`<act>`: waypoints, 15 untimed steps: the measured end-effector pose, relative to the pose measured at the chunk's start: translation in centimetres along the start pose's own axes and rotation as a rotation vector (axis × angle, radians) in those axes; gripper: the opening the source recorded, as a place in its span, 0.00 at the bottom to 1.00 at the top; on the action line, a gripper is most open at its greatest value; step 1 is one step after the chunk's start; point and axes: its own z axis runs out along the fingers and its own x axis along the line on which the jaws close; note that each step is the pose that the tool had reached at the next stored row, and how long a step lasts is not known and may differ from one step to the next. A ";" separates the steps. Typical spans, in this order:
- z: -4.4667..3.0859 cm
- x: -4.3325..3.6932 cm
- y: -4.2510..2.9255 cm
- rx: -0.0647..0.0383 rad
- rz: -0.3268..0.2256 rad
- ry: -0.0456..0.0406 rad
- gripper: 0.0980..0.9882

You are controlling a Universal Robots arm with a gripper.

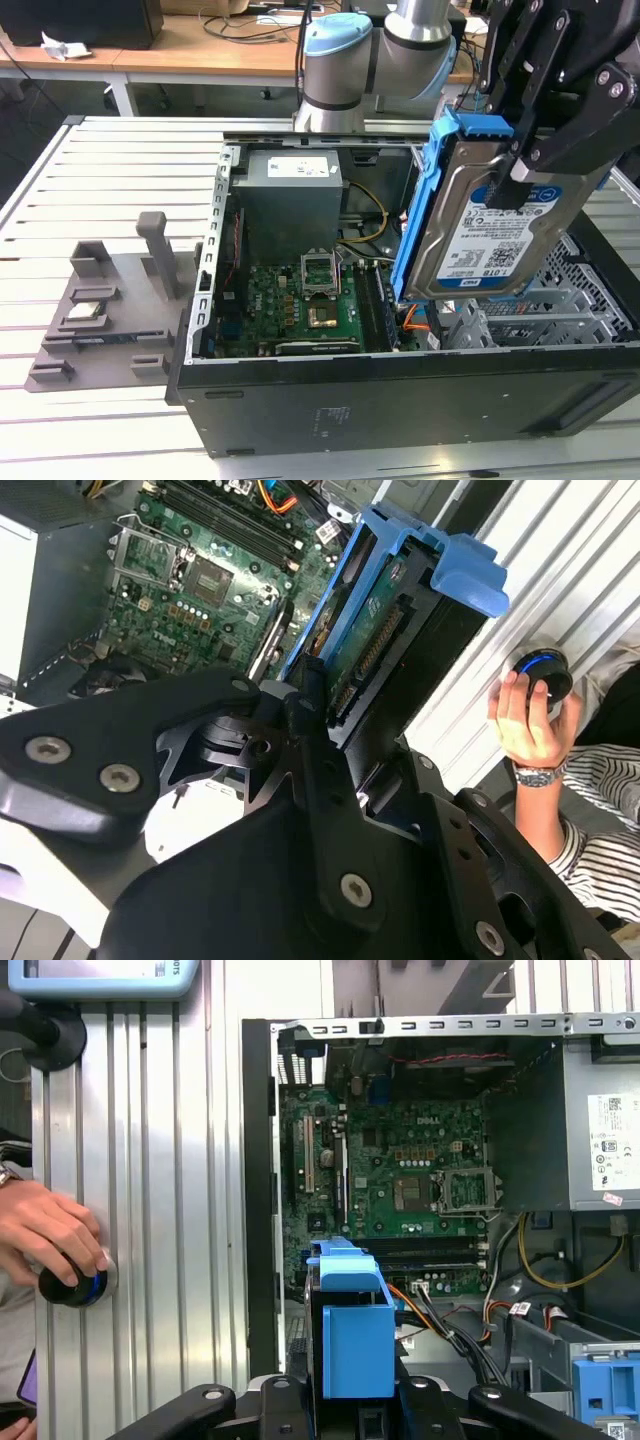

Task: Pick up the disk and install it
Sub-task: 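Pick up the disk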

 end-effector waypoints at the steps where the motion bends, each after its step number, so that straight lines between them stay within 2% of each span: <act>1: 0.01 0.24 -0.01 0.000 0.000 -0.0001 0.30; 6: 0.05 1.20 -0.04 0.000 0.000 0.0000 0.30; 8: 0.06 1.34 -0.04 0.000 0.000 -0.0010 0.30; 10: 0.07 1.37 -0.09 0.000 0.000 -0.0081 0.30; 12: 0.07 1.37 -0.13 -0.001 -0.001 -0.0226 0.30; 13: 0.07 1.37 -0.15 -0.001 -0.001 -0.0326 0.30; 14: 0.08 1.37 -0.17 -0.001 -0.001 -0.0373 0.30; 15: 0.10 1.36 -0.21 -0.001 -0.002 -0.0379 0.30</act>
